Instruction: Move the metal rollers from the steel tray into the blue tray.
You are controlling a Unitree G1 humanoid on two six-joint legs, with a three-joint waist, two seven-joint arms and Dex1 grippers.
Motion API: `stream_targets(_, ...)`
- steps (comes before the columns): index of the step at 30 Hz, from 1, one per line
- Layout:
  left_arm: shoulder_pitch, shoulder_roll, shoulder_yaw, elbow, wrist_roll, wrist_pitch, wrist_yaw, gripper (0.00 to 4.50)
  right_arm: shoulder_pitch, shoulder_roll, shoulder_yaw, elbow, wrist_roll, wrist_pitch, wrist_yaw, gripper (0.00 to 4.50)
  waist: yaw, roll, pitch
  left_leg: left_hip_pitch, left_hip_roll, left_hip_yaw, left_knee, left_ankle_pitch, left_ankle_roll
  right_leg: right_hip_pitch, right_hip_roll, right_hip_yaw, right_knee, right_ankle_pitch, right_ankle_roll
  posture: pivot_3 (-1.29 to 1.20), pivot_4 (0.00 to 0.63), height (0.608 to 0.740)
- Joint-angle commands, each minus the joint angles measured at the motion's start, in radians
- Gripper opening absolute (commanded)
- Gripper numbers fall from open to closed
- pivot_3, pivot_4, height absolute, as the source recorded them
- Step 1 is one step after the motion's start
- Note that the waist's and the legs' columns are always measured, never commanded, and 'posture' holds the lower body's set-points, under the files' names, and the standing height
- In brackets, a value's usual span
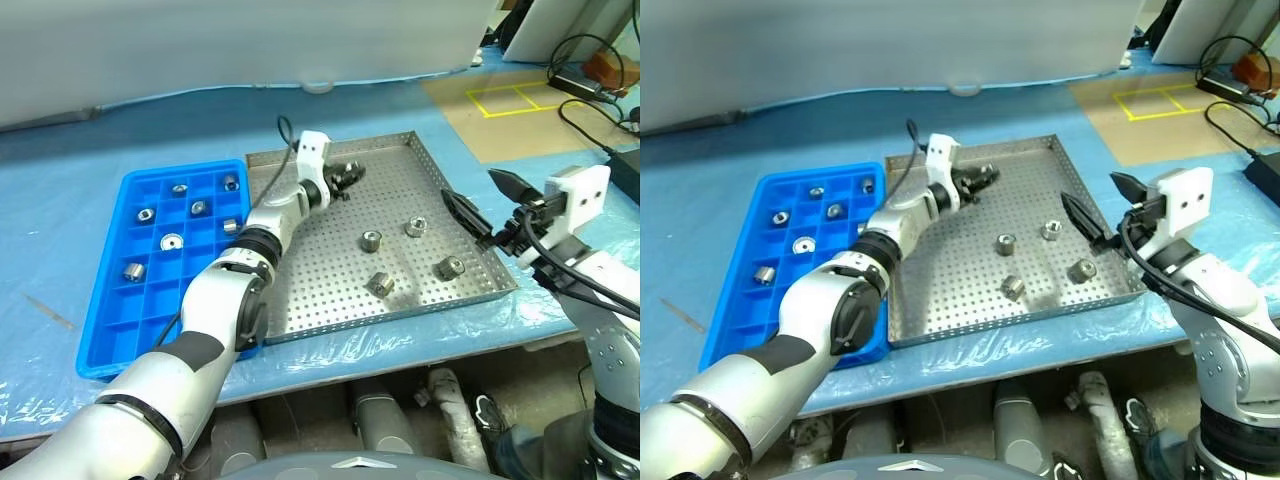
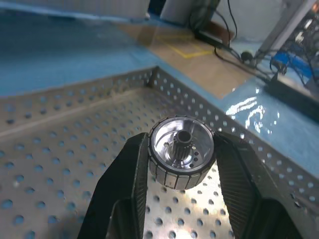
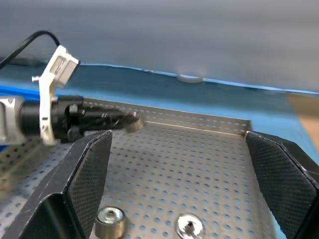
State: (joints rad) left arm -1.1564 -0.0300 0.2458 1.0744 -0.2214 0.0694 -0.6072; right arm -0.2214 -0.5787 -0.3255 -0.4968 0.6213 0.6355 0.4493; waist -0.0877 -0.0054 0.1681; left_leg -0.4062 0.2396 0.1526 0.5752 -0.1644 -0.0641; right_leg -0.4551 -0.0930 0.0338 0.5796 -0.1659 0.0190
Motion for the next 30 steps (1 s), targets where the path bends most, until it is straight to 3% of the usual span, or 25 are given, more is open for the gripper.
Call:
stream_targets(1,0.154,0.015,-0.045,-0.431,-0.081,0.104,-0.066,1.63,-0.137,0.042,0.106,0.105,-0.011,-0.062,0.073,4.50,0.007,0.001,0.000,0.001,0.000,0.000,-0.001,0.000,0.000,0.000,0.000,0.000,0.001,0.000,0.000,-0.30,0.150,0.740)
stream_targets(8,0.548,0.126,-0.087,-1.141,-0.168,0.349,0.022,1.63,-0.379,0.166,0.313,0.379,-0.071,-0.158,0.259,4.50,0.073,0.000,0.001,0.001,0.003,0.000,-0.005,0.003,0.002,-0.002,0.001,-0.004,0.005,-0.001,-0.003,-0.04,0.150,0.740)
stream_targets(14,0.813,0.235,-0.003,-1.526,-0.206,0.427,0.152,1.63,-0.558,0.267,0.413,0.658,-0.138,-0.280,0.441,4.50,0.157,0.000,0.001,0.001,0.005,-0.001,-0.004,0.003,-0.004,-0.002,0.000,-0.007,0.009,-0.002,-0.004,0.21,0.150,0.740)
stream_targets(19,1.043,0.216,0.025,-1.727,-0.151,0.417,0.309,1.63,-0.650,0.343,0.454,0.844,-0.182,-0.368,0.560,4.50,0.209,-0.001,0.001,0.000,0.005,-0.002,-0.004,0.003,-0.004,-0.001,-0.001,-0.009,0.009,-0.003,-0.004,0.35,0.150,0.740)
stream_targets(23,1.249,0.173,-0.027,-1.844,-0.052,0.378,0.411,1.63,-0.686,0.389,0.463,0.928,-0.205,-0.408,0.618,4.50,0.239,-0.001,0.001,-0.002,0.007,-0.004,-0.004,0.004,-0.005,-0.003,0.000,-0.011,0.009,-0.003,-0.005,0.42,0.150,0.740)
stream_targets(30,1.529,0.095,-0.093,-1.910,0.098,0.282,0.536,1.63,-0.699,0.425,0.456,0.994,-0.235,-0.437,0.669,4.50,0.272,-0.001,0.002,-0.005,0.010,-0.004,-0.004,0.004,-0.005,-0.004,0.001,-0.014,0.009,-0.004,-0.004,0.47,0.150,0.740)
